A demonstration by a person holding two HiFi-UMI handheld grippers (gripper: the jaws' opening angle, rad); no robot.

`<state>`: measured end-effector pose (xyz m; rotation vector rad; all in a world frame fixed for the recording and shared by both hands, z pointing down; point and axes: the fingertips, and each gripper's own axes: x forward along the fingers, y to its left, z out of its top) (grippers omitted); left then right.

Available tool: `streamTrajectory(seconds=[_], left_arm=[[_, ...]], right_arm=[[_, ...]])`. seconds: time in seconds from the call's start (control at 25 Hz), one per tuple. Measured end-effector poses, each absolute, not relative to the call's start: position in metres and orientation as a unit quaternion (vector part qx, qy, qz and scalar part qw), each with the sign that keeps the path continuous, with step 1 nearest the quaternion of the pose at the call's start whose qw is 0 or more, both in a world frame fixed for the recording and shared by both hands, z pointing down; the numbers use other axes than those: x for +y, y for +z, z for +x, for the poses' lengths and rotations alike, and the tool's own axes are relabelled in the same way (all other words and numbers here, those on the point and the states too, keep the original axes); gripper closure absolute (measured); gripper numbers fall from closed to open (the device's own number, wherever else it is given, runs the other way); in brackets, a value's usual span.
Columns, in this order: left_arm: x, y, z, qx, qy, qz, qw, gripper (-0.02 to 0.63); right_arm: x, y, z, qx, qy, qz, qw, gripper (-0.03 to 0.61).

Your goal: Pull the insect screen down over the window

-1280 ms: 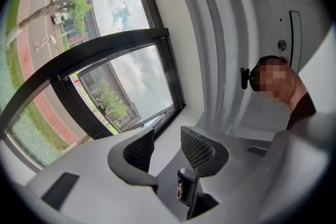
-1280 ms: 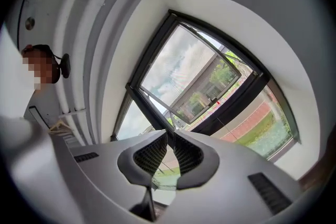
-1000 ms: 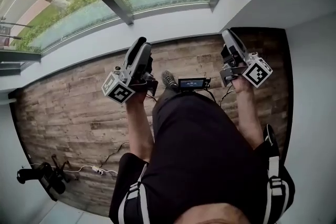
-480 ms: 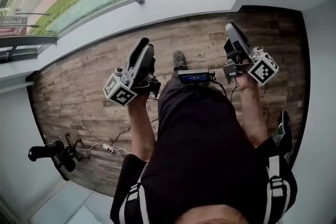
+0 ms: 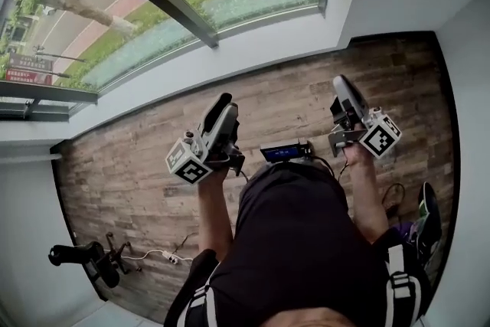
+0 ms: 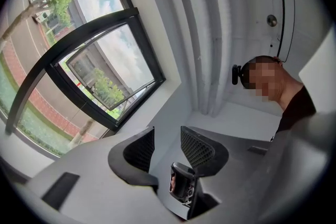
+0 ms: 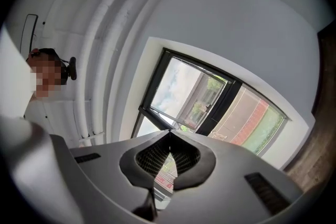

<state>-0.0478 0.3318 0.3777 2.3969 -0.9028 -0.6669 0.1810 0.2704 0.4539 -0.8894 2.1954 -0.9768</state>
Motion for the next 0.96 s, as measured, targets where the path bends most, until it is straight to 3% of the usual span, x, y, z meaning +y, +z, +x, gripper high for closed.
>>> streamTrajectory(seconds=[0.2,0.56,0.96], left_arm=[[0.341,0.382,-0.06,-0.33,-0.26,0.876,0.236,0.457],[0.399,0.379,-0.157,-0.339,-0.313,0.855,0.239,0.457],[0.396,0.398,-0.128,-0.293,-0.293,0.869,0.27,0.457]], right_arm=[[0.268,0.458,0.163,0.837,-0.357,-0.317,0.267,0.569],[0.337,0.436,0.068,0.859,-0.345,-0.303,0.227,0.569],[0.353,0.441,0.079,0.857,-0.331,-0.33,0.219,0.569]])
